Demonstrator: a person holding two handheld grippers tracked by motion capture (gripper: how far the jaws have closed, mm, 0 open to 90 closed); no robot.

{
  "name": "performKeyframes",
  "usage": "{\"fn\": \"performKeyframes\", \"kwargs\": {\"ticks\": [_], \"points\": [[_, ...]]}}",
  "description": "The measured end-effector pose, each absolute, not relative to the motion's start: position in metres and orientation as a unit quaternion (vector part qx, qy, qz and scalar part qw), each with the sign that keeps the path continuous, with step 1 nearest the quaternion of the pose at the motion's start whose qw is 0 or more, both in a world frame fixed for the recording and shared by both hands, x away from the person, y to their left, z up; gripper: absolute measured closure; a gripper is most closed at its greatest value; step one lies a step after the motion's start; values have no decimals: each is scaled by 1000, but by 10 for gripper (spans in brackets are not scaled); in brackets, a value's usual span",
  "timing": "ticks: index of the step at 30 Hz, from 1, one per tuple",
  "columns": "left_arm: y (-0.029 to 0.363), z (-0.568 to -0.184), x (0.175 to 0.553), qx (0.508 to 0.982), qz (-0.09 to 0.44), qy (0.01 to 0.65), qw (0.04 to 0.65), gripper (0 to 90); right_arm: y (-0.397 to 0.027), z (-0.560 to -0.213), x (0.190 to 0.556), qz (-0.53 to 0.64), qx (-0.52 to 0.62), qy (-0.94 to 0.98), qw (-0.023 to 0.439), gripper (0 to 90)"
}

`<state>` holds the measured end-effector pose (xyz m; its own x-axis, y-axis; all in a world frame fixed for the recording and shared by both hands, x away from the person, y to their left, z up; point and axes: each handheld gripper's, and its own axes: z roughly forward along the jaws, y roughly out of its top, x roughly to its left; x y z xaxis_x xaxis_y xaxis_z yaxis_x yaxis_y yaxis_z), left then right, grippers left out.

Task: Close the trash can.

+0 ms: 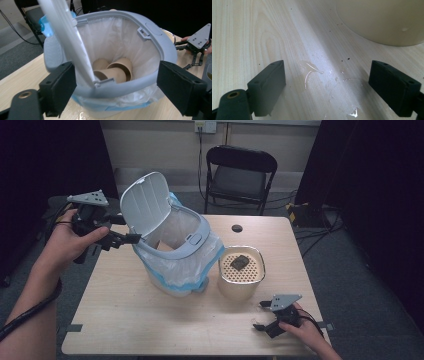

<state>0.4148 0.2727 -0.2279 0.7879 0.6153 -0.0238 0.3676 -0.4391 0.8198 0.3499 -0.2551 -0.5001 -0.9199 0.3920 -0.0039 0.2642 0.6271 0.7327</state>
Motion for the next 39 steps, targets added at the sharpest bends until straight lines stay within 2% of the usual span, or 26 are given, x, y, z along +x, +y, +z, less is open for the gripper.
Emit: {"fn": "performKeyframes", "kwargs": {"ticks": [6, 11, 19, 27, 30, 33, 35, 39], "points": [[266, -224, 416, 841, 148, 291, 430, 127, -255, -500, 350, 391, 183, 898, 82, 135], [258, -220, 417, 839, 138, 273, 451, 154, -255, -500, 350, 391, 182, 898, 82, 134], [240, -220, 416, 855, 131, 255, 431, 161, -255, -500, 350, 391, 182, 898, 82, 134], [231, -221, 412, 860, 112, 233, 439, 227, -255, -500, 350, 391, 182, 898, 82, 134], [227, -221, 410, 865, 103, 221, 439, 329, -255, -500, 350, 391, 182, 898, 82, 134], [224, -223, 411, 869, 105, 221, 431, 377, -255, -500, 350, 391, 182, 898, 82, 134], [224, -224, 411, 868, 103, 223, 431, 470, -255, -500, 350, 391, 183, 898, 82, 134], [224, -227, 413, 870, 94, 223, 429, 556, -255, -500, 350, 391, 183, 898, 82, 134]]}}
